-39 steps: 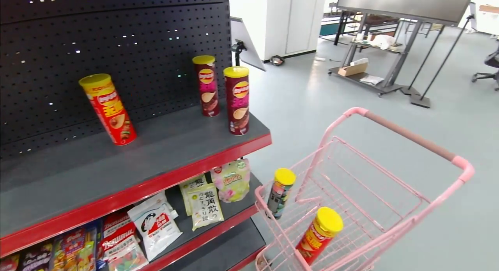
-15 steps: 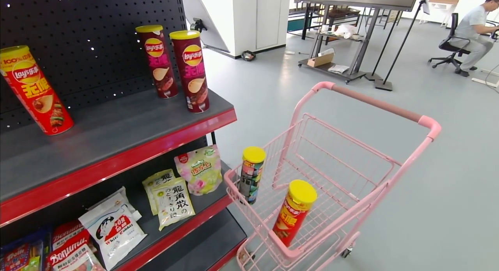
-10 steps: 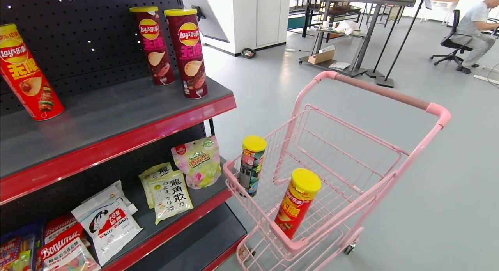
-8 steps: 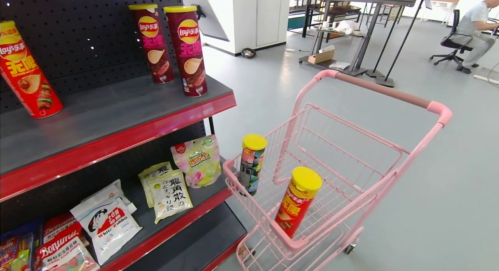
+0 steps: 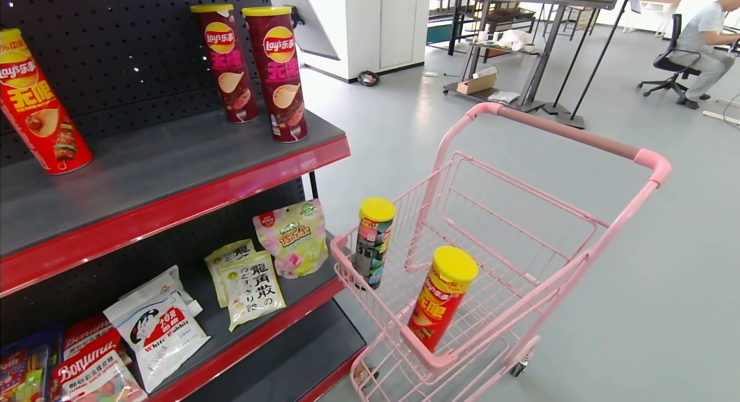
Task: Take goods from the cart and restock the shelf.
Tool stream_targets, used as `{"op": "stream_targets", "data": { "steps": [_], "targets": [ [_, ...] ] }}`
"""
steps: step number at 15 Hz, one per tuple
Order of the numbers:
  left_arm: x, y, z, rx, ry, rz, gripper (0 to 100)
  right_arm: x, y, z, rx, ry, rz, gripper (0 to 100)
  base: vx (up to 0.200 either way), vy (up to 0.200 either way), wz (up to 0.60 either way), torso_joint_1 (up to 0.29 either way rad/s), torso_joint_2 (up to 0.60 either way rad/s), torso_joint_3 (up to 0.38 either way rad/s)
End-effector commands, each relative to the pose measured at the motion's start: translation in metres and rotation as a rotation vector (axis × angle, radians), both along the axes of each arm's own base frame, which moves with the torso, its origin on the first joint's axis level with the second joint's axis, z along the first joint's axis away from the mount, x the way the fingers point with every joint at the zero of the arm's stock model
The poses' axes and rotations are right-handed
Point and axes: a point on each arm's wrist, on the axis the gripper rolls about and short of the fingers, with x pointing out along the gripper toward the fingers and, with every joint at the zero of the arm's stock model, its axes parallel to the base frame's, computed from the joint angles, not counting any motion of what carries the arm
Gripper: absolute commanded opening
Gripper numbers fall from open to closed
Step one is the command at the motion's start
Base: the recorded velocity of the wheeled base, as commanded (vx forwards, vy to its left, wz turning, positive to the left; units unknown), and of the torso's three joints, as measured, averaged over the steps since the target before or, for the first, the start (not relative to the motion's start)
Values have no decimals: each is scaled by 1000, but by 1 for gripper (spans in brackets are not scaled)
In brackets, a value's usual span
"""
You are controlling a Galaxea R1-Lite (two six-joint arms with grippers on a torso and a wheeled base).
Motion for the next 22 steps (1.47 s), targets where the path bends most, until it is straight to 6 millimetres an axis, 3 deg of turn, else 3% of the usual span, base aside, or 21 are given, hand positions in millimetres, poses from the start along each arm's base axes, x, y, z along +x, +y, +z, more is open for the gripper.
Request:
{"op": "stream_targets", "data": {
  "steps": [1, 6, 7, 8, 9, 10, 11, 13, 15, 19, 22],
  "targets": [
    [0, 0, 0, 0, 1, 0, 100, 0, 0, 0, -4, -2, 24, 100, 0, 0, 0, 0, 0, 0],
    [0, 0, 0, 1, 1, 3, 100, -1, 1, 0, -16, -16, 49, 100, 0, 0, 0, 0, 0, 0],
    [0, 0, 0, 0, 1, 3, 100, -3, 1, 12, -12, -50, 79, 100, 0, 0, 0, 0, 0, 0],
    [0, 0, 0, 1, 1, 3, 100, 14, 2, 100, 104, -29, 131, 100, 0, 0, 0, 0, 0, 0],
    [0, 0, 0, 1, 1, 2, 100, 49, 3, 174, 328, -13, 138, 100, 0, 0, 0, 0, 0, 0],
    [0, 0, 0, 1, 1, 2, 100, 58, 4, 189, 354, -6, 166, 100, 0, 0, 0, 0, 0, 0],
    [0, 0, 0, 1, 1, 2, 100, 83, 12, 198, 323, 69, 314, 100, 0, 0, 0, 0, 0, 0],
    [0, 0, 0, 1, 1, 2, 100, 129, 25, 147, 310, 348, 440, 100, 0, 0, 0, 0, 0, 0],
    [0, 0, 0, 10, 1, 2, 100, 176, 44, 106, 296, 412, 519, 100, 0, 0, 0, 0, 0, 0],
    [0, 0, 0, 15, 1, 2, 100, 212, 67, 38, 181, 426, 733, 100, 0, 0, 0, 0, 0, 0],
    [0, 0, 0, 17, 1, 2, 100, 217, 81, 22, 128, 477, 783, 100, 0, 0, 0, 0, 0, 0]
  ]
}}
